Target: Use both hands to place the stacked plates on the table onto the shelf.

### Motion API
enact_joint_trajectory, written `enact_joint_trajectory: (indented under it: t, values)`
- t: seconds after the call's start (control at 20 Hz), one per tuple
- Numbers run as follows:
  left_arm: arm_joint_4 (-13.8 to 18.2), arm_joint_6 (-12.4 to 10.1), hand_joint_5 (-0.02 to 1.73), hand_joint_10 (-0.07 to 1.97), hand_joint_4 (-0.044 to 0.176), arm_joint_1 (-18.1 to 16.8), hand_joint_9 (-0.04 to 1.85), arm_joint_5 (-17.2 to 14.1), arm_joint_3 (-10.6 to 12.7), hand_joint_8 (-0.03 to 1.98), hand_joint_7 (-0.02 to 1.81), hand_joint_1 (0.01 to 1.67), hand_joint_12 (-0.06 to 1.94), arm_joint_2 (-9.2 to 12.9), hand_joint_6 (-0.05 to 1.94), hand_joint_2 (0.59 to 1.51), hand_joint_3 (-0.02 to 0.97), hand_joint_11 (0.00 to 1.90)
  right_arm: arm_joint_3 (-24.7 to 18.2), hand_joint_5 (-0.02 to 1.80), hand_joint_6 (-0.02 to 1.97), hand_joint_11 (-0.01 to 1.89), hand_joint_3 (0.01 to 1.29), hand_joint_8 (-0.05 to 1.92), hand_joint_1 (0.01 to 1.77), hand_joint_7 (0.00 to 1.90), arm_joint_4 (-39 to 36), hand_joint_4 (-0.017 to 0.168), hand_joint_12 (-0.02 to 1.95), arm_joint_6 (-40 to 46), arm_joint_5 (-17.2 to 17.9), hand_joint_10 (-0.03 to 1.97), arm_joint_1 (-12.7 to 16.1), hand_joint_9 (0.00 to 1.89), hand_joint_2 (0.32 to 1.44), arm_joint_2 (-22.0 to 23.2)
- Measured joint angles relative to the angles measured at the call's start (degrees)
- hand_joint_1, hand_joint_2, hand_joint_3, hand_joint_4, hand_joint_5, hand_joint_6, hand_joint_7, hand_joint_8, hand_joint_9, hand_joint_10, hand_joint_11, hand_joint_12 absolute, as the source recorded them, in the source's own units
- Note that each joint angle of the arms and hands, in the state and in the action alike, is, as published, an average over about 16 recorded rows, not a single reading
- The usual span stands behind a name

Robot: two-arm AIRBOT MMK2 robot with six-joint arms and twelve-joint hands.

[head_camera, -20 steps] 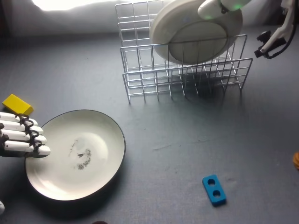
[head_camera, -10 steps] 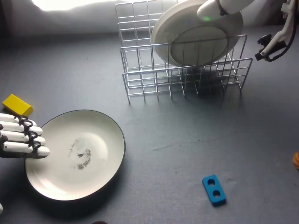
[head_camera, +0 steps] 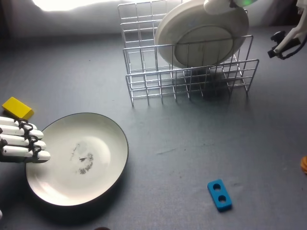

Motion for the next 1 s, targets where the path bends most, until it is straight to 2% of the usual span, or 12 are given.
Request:
enact_joint_trajectory:
  t: [0.25,0.5,0.75,1.0]
  values:
    - [-0.33,0.05,0.02,-0.03,0.006,0.59,-0.02,0.0,0.0,0.01,0.03,0.02,0.01,0.0,0.02,1.043,0.017,0.02,-1.31,0.95,0.02,0.55,0.02,0.01,1.17,1.0,-5.02,-0.006,1.15,-0.51,1.14,0.02,1.61,1.01,0.97,1.23]
    - [-0.92,0.05,0.02,-0.03,0.006,1.75,-0.02,0.06,-0.04,0.01,0.03,0.02,0.01,-0.05,0.02,1.041,0.017,0.02,-4.29,0.93,0.02,0.53,0.02,0.01,1.15,0.98,-17.49,-0.006,1.16,-1.28,2.89,0.01,3.66,0.99,0.96,2.64]
    - [-1.37,0.04,0.02,-0.03,0.005,3.19,-0.02,0.27,-0.19,0.01,0.03,0.02,0.01,-0.25,0.02,1.039,0.017,0.01,-10.15,0.86,0.02,0.44,0.02,0.01,1.12,0.92,-32.28,-0.003,1.16,-5.03,4.64,0.01,4.83,0.91,0.97,3.64]
    - [-1.6,0.02,0.01,-0.03,0.003,4.3,-0.02,0.49,-0.34,0.01,0.02,0.02,0.01,-0.52,0.01,1.037,0.017,0.01,-17.36,0.72,0.02,0.31,0.02,0.01,1.07,0.78,-43.49,0.0,1.12,-9.77,4.41,0.01,3.55,0.77,0.97,3.65]
